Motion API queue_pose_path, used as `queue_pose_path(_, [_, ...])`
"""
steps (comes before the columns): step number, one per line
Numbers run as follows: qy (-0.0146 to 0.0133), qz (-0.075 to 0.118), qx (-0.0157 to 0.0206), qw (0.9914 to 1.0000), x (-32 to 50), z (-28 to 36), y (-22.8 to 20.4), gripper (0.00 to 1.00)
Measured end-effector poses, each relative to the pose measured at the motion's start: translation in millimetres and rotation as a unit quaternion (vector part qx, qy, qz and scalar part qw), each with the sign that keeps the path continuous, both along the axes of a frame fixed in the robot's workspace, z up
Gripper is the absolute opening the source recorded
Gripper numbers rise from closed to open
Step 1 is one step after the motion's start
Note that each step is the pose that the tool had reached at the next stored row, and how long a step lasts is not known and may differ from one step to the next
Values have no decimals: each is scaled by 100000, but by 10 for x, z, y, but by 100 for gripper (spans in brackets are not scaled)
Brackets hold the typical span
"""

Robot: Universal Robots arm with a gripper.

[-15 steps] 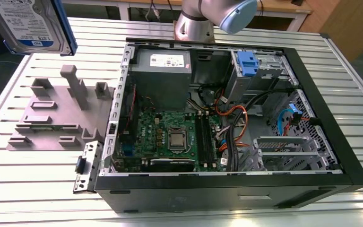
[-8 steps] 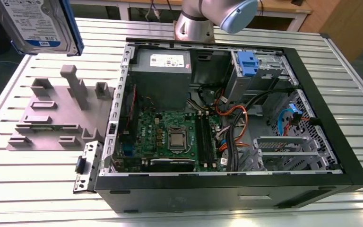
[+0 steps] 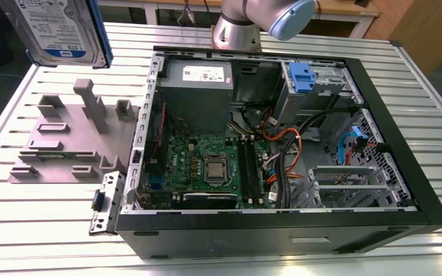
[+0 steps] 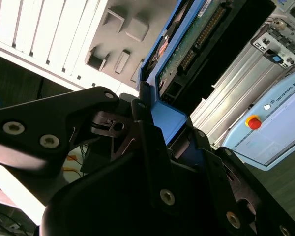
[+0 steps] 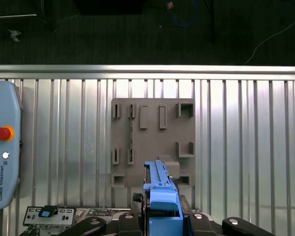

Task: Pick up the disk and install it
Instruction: 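Pick up the disk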

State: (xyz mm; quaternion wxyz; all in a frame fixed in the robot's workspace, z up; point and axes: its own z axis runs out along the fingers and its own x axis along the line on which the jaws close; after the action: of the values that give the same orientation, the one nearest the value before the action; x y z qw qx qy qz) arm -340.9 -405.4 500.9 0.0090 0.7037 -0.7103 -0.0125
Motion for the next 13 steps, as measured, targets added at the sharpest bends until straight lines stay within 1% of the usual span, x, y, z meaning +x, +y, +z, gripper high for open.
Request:
queue_pose_path(5, [1, 1, -2, 100000, 95, 0, 0, 37])
queue_pose_path(13, [2, 3, -3, 100000, 201, 0, 0, 37])
